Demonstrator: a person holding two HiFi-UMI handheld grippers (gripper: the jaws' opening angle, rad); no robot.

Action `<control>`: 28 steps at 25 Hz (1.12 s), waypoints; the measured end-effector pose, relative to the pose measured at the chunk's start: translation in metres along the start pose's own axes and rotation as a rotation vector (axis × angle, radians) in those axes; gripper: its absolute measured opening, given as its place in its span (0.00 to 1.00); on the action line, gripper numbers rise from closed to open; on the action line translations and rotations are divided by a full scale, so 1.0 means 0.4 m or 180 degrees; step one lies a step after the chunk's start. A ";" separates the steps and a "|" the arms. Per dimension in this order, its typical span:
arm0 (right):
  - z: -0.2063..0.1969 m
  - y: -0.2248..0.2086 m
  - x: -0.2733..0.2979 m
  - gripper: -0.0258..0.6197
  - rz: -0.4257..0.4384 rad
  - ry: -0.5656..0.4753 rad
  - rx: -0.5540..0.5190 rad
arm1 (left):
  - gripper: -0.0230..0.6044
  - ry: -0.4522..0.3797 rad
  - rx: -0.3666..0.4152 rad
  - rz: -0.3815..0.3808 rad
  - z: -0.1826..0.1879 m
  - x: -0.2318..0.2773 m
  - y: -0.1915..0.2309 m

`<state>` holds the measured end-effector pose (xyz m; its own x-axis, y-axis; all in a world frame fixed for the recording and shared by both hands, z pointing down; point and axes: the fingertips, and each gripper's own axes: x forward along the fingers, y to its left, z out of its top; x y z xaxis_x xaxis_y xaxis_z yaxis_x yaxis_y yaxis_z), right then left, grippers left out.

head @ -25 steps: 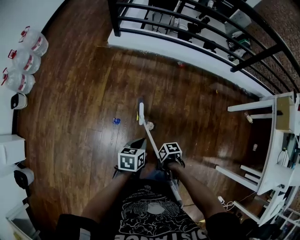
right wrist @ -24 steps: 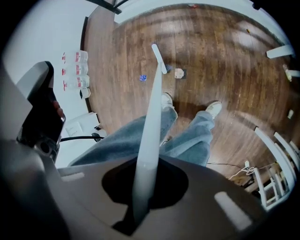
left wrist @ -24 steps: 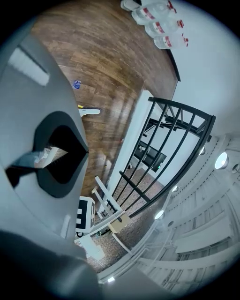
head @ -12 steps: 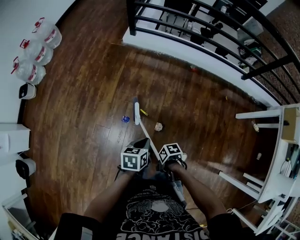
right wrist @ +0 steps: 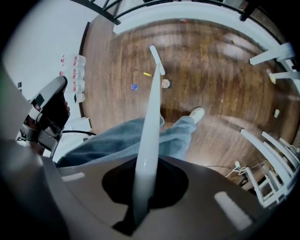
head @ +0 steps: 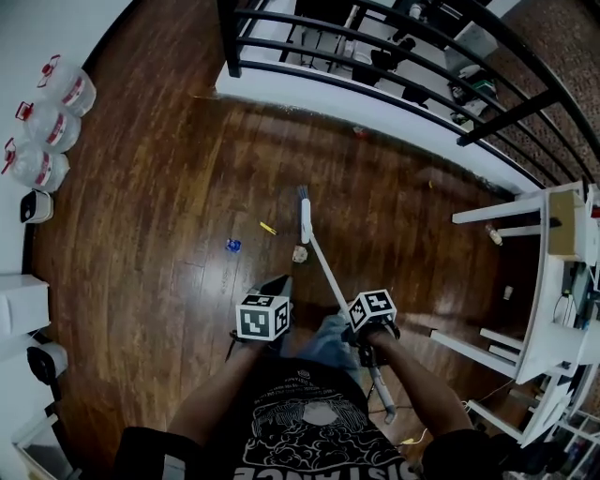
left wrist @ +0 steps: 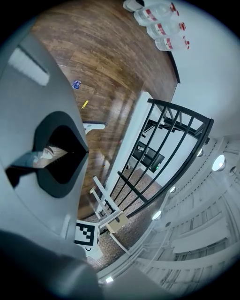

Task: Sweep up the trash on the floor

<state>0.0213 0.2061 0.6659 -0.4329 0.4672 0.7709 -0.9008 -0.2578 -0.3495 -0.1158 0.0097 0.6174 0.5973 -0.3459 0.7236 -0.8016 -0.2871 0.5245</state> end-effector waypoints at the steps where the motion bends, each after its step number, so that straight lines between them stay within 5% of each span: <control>1: -0.008 -0.027 -0.010 0.04 -0.0061 0.0006 0.0062 | 0.04 0.0004 0.0007 -0.0016 0.000 0.005 -0.006; 13: -0.110 -0.176 -0.036 0.04 -0.0387 0.0379 0.0487 | 0.04 0.0033 -0.0080 -0.0035 -0.010 0.021 -0.006; 28: -0.035 0.080 0.079 0.07 0.0048 0.0644 0.0166 | 0.04 -0.0024 -0.0244 0.0101 -0.002 -0.003 0.063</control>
<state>-0.0218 0.2244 0.6716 -0.4494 0.6219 0.6413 -0.8933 -0.3071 -0.3282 -0.1367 0.0037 0.6302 0.5715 -0.3605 0.7371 -0.8196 -0.2068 0.5343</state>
